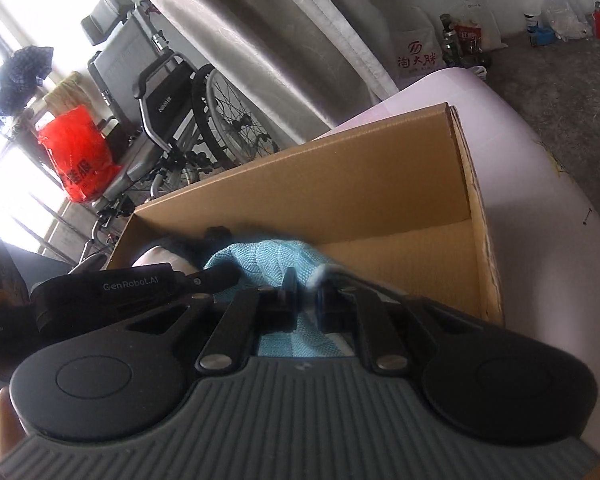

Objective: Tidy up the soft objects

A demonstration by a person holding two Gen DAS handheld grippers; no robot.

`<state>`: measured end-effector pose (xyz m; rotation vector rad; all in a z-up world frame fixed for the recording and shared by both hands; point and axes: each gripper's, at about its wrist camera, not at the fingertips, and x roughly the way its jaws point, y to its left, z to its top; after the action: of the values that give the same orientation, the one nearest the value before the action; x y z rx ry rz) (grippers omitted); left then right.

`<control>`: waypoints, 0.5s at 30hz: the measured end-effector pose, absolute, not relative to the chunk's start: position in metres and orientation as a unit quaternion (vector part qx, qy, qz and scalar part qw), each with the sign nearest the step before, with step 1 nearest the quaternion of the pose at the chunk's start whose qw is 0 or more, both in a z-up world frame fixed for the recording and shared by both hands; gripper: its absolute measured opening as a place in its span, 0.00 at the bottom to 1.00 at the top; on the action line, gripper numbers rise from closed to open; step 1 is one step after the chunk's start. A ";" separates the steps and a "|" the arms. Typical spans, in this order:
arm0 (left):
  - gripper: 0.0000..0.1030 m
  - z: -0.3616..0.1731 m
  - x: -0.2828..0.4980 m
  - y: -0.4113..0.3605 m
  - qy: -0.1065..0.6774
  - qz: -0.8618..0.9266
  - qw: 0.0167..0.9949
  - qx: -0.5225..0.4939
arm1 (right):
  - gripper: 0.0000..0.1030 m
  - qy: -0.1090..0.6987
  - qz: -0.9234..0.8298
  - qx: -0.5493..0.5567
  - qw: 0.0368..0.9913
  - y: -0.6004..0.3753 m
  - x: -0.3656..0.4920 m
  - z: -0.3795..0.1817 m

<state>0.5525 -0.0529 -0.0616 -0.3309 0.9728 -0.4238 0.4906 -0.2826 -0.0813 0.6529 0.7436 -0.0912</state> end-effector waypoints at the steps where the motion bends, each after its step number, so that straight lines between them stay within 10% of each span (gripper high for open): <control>1: 0.04 -0.065 0.557 -0.055 0.461 -0.194 0.852 -0.156 | 0.07 0.361 -0.049 0.324 0.873 -0.284 0.503 -0.087; 7: 0.05 -0.073 0.575 -0.073 0.440 -0.188 0.872 -0.105 | 0.11 0.370 -0.085 0.261 0.888 -0.277 0.562 -0.107; 15: 0.09 -0.071 0.552 -0.104 0.383 -0.171 0.908 0.002 | 0.43 0.383 -0.065 0.176 0.904 -0.263 0.586 -0.123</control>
<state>0.5519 -0.1044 -0.0712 0.0040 0.7900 -0.3526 0.5863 -0.2632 -0.1230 0.3639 0.7922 -0.1344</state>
